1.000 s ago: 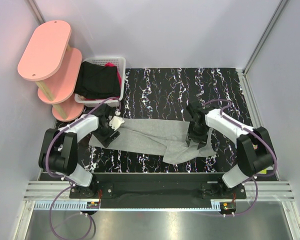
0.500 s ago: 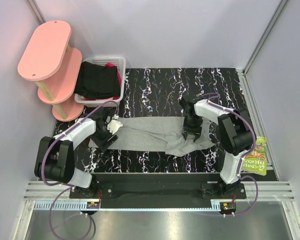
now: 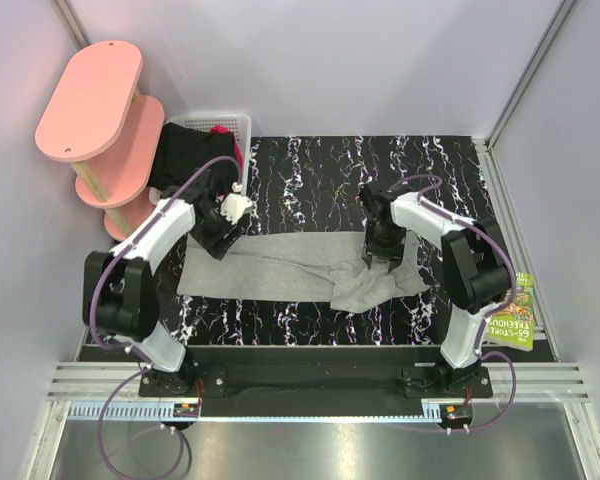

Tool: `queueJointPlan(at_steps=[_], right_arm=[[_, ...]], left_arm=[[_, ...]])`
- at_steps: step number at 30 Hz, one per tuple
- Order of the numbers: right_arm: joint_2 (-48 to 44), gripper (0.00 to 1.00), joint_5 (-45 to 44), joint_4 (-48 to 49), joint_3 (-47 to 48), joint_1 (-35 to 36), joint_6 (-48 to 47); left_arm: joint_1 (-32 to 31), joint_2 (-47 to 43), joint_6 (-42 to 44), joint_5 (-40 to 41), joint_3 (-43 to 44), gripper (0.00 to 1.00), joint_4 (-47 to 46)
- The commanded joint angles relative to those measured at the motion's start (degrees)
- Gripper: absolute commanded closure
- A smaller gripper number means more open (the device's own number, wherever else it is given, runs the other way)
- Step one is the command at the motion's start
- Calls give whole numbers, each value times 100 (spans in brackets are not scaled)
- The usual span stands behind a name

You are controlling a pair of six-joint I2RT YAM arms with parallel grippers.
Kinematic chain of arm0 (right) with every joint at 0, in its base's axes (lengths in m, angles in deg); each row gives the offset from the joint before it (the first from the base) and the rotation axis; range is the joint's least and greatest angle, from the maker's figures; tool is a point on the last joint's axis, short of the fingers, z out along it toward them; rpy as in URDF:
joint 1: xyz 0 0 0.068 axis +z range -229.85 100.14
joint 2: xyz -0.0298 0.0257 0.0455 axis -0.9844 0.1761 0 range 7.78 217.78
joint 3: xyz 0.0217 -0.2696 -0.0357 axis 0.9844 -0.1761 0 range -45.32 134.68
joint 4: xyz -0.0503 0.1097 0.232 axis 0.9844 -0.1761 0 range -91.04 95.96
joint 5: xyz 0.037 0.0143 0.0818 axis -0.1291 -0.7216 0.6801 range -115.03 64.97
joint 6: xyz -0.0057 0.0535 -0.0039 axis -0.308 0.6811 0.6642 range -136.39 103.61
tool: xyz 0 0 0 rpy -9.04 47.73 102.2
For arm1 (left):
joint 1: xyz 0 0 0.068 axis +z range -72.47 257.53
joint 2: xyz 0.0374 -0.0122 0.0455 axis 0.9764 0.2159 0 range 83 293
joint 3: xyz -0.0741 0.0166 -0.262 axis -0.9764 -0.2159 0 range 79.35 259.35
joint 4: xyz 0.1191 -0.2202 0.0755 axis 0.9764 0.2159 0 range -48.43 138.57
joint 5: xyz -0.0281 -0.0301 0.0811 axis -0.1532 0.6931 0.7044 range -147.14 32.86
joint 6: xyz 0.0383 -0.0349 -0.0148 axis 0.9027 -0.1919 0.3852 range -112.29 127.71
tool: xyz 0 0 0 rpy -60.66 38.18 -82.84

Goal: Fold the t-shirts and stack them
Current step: Fold the other side of the tshirt into a rectangle

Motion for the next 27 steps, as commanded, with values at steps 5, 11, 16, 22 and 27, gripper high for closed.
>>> queueJointPlan(at_steps=[5,11,16,22,27], right_arm=[[-1950,44,-898,-294,58,1300,-348],[-2330,45,-889,-189,-453,2660,-470],[-1778,44,-1802,-469,-261,3813,-848],[-276,40,-2928,-1295,460,4825,-831],[43,39,-3236,-1393,548,4870,-743]], left_arm=[[17,695,-246,-387,-19,34,-154],[17,703,-228,-379,-310,34,-329],[17,800,-210,-230,-441,34,-461],[26,669,-202,-247,-556,35,-505],[26,572,-175,-239,-626,35,-497]])
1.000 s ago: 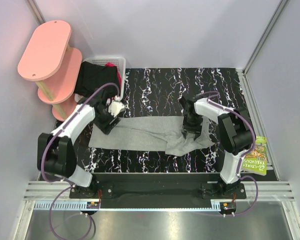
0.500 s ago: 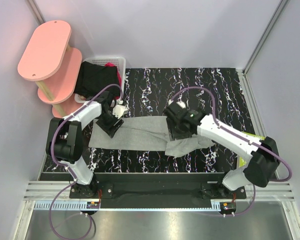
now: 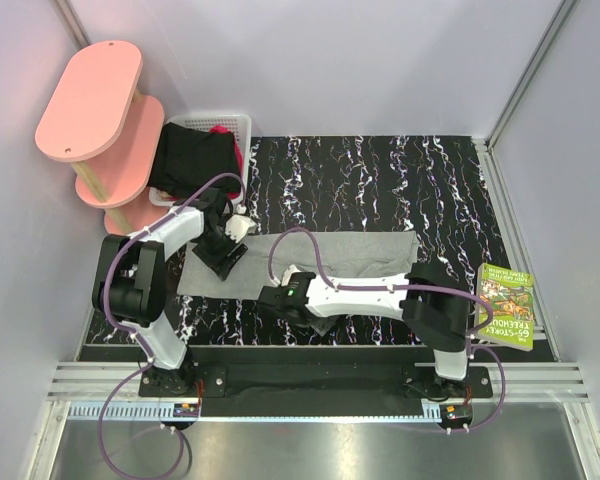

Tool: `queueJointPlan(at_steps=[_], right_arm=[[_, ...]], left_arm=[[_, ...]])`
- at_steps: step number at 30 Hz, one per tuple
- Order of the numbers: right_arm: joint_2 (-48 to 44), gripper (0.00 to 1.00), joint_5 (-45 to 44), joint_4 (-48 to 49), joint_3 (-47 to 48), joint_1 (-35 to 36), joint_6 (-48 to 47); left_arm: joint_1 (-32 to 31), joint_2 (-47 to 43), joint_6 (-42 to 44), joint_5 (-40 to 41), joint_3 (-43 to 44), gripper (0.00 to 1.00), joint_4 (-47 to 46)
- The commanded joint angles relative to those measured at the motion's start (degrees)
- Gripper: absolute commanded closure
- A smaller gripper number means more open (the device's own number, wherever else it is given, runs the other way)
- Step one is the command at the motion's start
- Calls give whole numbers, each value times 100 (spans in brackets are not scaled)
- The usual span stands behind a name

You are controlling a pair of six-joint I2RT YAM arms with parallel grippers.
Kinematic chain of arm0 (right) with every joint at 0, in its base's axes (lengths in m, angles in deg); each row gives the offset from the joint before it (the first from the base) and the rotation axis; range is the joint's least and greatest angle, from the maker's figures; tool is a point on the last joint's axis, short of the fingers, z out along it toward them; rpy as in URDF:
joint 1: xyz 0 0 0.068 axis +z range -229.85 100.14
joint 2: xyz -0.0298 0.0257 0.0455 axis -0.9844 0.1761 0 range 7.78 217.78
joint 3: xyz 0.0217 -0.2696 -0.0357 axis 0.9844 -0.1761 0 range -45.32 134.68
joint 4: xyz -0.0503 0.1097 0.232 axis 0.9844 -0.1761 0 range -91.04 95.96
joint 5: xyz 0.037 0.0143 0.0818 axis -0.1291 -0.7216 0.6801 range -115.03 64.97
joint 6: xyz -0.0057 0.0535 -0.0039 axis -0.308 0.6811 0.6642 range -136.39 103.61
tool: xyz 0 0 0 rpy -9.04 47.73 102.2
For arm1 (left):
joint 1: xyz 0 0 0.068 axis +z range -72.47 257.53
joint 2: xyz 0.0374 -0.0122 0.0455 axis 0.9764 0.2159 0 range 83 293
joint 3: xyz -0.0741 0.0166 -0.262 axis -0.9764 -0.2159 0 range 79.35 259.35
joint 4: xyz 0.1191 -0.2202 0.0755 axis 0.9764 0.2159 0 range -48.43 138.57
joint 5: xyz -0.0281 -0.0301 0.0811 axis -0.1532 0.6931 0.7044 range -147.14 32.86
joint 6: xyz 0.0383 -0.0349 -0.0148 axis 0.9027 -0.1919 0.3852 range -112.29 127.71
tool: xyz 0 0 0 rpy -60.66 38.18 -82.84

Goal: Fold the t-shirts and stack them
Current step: Fold the other side of the tshirt into a rectangle

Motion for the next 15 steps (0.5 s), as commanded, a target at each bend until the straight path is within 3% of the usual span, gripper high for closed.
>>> queueJointPlan(at_steps=[1,9,15], right_arm=[[43,39,-749,-405,240,-39,70],[368,49,-1039,-510,275,-48,351],[237,49,-679,-387,47,-40,570]], left_arm=[[26,-228,13,-9,-65,35,-112],[26,-378,74,26,-152,35,-121],[35,-509,92,114,-126,34,-60]])
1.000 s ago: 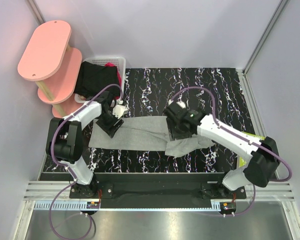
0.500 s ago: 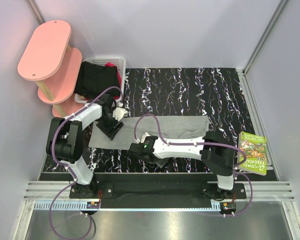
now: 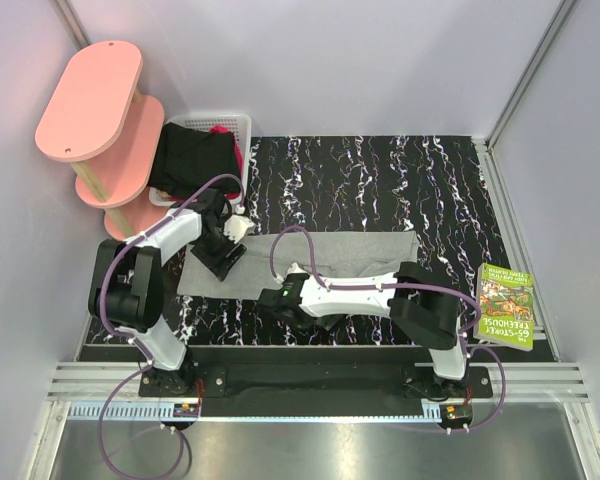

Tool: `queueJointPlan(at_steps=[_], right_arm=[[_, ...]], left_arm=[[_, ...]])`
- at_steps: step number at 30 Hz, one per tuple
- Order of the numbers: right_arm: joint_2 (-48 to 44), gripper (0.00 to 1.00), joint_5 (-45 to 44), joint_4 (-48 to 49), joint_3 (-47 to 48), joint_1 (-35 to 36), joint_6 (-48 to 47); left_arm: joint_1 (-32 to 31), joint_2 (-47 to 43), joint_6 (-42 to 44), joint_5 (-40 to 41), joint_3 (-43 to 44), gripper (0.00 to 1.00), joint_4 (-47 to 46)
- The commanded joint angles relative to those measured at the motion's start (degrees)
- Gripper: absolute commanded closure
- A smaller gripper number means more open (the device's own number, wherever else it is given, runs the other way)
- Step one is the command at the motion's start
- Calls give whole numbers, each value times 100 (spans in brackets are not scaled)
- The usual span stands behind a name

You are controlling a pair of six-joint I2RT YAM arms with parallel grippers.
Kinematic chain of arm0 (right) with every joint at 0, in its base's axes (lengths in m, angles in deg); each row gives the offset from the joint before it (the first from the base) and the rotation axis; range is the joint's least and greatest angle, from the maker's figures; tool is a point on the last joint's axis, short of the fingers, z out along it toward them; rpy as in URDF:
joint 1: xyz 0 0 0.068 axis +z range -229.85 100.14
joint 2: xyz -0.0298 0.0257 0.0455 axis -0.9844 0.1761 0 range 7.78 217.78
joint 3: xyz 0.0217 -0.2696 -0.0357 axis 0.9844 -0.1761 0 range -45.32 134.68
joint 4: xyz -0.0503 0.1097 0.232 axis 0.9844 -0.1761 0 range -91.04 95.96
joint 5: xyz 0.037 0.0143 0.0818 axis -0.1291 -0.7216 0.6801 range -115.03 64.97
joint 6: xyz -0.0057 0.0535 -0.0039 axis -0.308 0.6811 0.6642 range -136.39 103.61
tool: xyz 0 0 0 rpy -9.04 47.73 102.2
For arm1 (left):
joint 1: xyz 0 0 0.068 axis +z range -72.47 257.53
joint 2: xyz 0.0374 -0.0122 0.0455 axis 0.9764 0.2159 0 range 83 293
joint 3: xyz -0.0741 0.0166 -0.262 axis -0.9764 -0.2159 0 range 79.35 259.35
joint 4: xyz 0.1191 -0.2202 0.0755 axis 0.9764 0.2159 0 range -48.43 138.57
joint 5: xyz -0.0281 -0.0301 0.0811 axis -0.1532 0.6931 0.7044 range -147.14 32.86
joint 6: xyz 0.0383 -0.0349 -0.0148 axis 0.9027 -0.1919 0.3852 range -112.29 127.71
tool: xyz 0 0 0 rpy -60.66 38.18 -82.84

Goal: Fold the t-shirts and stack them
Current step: Fold the other side of the tshirt into a rectangle

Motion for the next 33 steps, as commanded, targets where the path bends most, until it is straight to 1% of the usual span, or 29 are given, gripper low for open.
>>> queueJointPlan(at_steps=[1,6,9,10,12,13,14,17,21,23,26,28,30,31,33], right_arm=[[-174,47,23,-2,-126,-24,367],[-61,45,49,15,-188,-15,420],[18,47,-12,94,-258,-24,508],[45,49,-99,129,-267,-33,552],[63,59,-153,147,-310,-103,658],[71,62,-170,191,-337,-129,684],[63,71,-179,217,-355,-156,719],[-34,82,-188,287,-451,-244,763],[-104,86,-310,305,-539,-349,781],[-139,86,-320,340,-566,-437,798],[-78,75,-232,384,-566,-464,763],[-43,61,-127,393,-557,-464,798],[-51,53,-48,402,-548,-429,833],[-69,47,-12,402,-557,-420,816],[-131,43,-21,428,-574,-358,816]], left_arm=[[35,-319,111,62,27,34,-37],[35,-302,103,62,141,34,41],[35,-328,94,53,168,34,59],[35,-346,103,44,168,34,59],[35,-355,103,70,159,34,77],[35,-355,129,71,150,34,68],[35,-346,129,97,141,34,59],[35,-372,147,97,115,34,68],[35,-390,138,79,115,34,77],[35,-390,138,71,106,34,77],[35,-407,129,71,80,34,77],[35,-416,155,88,62,34,86],[35,-416,147,97,62,34,86],[35,-416,155,88,53,34,86],[35,-425,156,97,62,34,86]])
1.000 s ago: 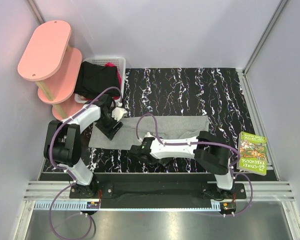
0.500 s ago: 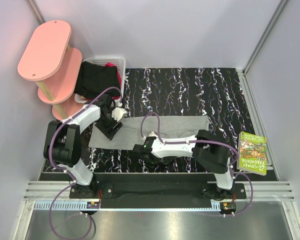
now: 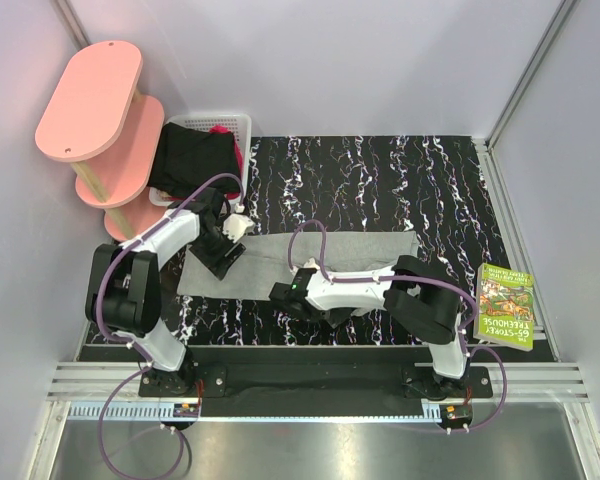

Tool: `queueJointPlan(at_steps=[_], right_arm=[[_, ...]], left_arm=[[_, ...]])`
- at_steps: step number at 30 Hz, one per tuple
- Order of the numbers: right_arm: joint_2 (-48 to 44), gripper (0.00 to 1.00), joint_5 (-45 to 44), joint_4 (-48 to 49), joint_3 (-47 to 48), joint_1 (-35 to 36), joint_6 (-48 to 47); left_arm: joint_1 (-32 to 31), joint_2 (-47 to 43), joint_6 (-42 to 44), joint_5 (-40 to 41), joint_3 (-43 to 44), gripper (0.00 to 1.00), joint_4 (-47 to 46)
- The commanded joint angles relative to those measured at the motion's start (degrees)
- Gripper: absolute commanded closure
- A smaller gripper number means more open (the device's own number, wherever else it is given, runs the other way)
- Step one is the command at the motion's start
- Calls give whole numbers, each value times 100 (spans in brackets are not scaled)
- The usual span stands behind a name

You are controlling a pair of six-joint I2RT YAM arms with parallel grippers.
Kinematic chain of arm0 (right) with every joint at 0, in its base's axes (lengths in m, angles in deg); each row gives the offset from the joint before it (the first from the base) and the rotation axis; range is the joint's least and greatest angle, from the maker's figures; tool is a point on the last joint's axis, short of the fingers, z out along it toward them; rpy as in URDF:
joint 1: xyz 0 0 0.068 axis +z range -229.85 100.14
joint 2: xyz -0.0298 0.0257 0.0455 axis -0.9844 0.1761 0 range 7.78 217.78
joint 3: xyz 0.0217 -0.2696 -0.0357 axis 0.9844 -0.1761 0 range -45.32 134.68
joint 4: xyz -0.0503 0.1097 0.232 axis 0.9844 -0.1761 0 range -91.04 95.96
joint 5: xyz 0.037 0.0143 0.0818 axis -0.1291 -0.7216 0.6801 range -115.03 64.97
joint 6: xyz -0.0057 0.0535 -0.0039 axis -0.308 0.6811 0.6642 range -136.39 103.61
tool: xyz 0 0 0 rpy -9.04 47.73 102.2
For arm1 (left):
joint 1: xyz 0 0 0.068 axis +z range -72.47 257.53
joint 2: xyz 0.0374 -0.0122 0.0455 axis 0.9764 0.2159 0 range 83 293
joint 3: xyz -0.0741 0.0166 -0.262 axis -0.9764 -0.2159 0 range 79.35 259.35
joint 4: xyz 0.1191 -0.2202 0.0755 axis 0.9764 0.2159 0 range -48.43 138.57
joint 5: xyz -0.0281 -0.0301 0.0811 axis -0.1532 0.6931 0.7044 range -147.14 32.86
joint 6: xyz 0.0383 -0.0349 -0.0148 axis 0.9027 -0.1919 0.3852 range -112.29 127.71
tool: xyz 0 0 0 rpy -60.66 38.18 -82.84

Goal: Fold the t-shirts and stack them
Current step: Fold the other side of the tshirt into a rectangle

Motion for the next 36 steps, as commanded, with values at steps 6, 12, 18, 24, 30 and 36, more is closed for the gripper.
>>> queueJointPlan(at_steps=[6,12,18,24,30,36], right_arm=[[38,40,-43,114,-83,101,259],[162,41,80,219,-215,241,461],[337,41,-121,9,-162,540,803],[557,41,-965,-361,-30,540,1286],[715,41,-1256,-396,22,497,1516],[593,51,-1379,-431,101,444,1569]], left_arm=[[35,-243,50,20,130,34,40],[35,-296,103,55,86,34,84],[35,-296,68,12,121,34,84],[35,-314,77,38,104,34,93],[35,-349,103,64,69,34,93],[43,-358,77,55,121,33,128]])
